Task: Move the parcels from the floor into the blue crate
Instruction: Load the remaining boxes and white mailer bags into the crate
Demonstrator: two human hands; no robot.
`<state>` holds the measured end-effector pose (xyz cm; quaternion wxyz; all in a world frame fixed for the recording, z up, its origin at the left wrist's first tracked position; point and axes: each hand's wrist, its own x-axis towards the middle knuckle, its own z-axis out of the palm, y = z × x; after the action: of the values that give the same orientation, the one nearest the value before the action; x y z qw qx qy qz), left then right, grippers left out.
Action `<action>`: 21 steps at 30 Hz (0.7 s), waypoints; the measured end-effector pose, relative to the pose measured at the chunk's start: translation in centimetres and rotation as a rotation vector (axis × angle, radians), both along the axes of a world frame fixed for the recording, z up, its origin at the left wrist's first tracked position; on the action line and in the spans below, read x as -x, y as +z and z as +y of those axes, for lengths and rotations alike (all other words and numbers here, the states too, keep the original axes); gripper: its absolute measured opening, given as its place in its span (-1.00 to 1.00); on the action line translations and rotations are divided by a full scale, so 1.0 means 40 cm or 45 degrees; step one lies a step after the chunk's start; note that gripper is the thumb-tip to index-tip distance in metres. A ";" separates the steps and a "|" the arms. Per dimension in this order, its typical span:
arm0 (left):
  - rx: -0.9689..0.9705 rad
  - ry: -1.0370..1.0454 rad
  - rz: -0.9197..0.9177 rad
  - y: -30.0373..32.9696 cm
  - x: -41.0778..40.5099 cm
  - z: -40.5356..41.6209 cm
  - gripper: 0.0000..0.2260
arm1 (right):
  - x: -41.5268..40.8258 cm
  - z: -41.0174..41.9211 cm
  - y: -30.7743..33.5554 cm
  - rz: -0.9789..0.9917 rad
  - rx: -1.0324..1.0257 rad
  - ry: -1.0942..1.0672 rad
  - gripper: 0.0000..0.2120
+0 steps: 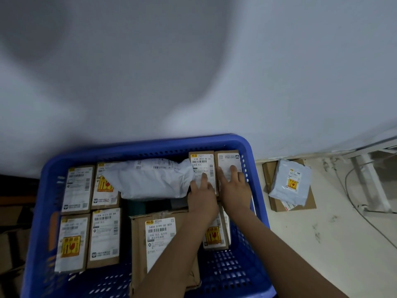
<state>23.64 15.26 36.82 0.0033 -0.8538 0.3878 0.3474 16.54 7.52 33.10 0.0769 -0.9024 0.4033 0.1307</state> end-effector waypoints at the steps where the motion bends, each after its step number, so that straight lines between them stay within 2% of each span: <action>1: -0.009 0.014 0.010 0.000 0.000 -0.003 -0.43 | -0.001 -0.001 -0.005 0.013 -0.008 0.005 -0.35; 10: -0.021 0.035 0.036 -0.004 -0.007 -0.010 -0.49 | -0.007 -0.013 0.012 0.119 -0.143 0.043 -0.29; 14: -0.089 -0.025 0.113 0.016 -0.026 -0.005 -0.51 | -0.019 -0.056 0.080 0.194 -0.428 0.034 -0.40; 17: -0.034 -0.042 0.159 0.053 -0.038 0.004 -0.57 | -0.001 -0.081 0.150 0.037 -0.518 -0.015 -0.47; 21: 0.164 0.054 0.034 0.127 -0.015 -0.006 -0.61 | 0.077 -0.087 0.221 -0.359 -0.482 -0.091 -0.59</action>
<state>24.24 15.03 41.89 -0.0642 -0.8555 0.3913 0.3330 13.45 4.05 41.94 0.3050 -0.8664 0.3885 0.0737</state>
